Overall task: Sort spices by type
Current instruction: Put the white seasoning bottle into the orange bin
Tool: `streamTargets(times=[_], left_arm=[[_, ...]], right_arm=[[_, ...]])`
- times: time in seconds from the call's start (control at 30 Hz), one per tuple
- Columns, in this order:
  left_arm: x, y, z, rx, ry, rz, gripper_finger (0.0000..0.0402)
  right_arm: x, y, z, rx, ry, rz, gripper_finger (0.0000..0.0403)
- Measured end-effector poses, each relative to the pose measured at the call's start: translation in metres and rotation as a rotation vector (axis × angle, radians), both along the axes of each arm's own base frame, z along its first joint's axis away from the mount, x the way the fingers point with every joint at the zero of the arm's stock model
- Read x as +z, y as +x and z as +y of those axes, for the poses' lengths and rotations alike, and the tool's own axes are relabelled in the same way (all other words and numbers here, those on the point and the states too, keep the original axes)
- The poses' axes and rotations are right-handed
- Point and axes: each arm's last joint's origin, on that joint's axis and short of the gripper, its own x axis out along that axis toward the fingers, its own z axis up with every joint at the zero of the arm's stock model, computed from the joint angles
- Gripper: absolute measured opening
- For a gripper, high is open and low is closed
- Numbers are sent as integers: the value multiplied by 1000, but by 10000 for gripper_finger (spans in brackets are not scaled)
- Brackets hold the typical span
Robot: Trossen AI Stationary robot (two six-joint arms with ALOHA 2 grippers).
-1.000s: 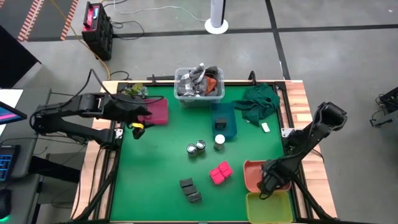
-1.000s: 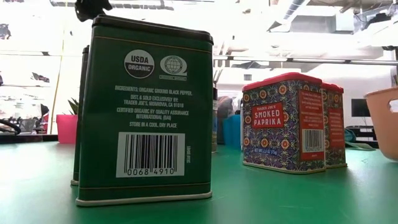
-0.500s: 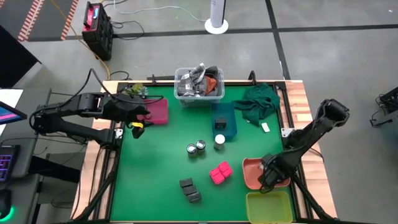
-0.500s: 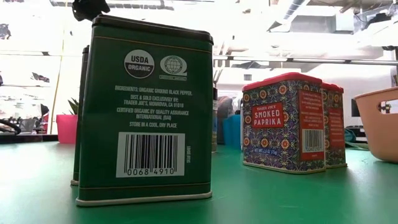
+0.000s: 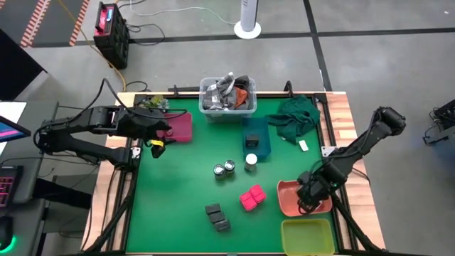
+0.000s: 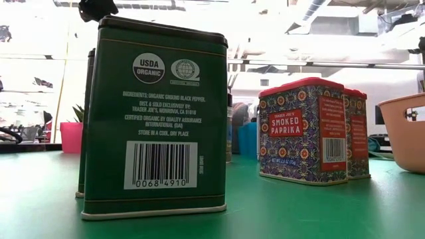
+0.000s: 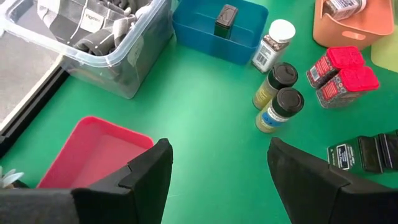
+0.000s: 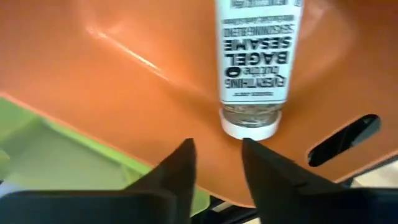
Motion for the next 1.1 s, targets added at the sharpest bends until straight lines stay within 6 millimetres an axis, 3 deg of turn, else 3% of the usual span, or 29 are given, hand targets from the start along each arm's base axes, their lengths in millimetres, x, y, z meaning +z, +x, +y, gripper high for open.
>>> streamTargets(times=[0.23,0.4,0.9,1.1], left_arm=[[0,0,0,-2,2,1,249],[0,0,0,-1,-1,0,249],[0,0,0,-8,-15,1,249],[6,-4,0,2,-11,1,249]], right_arm=[[-10,-5,-3,-15,-24,42,308],[-25,-6,-2,11,-19,47,353],[-78,11,8,221,-43,149,260],[-75,14,7,205,-28,109,219]])
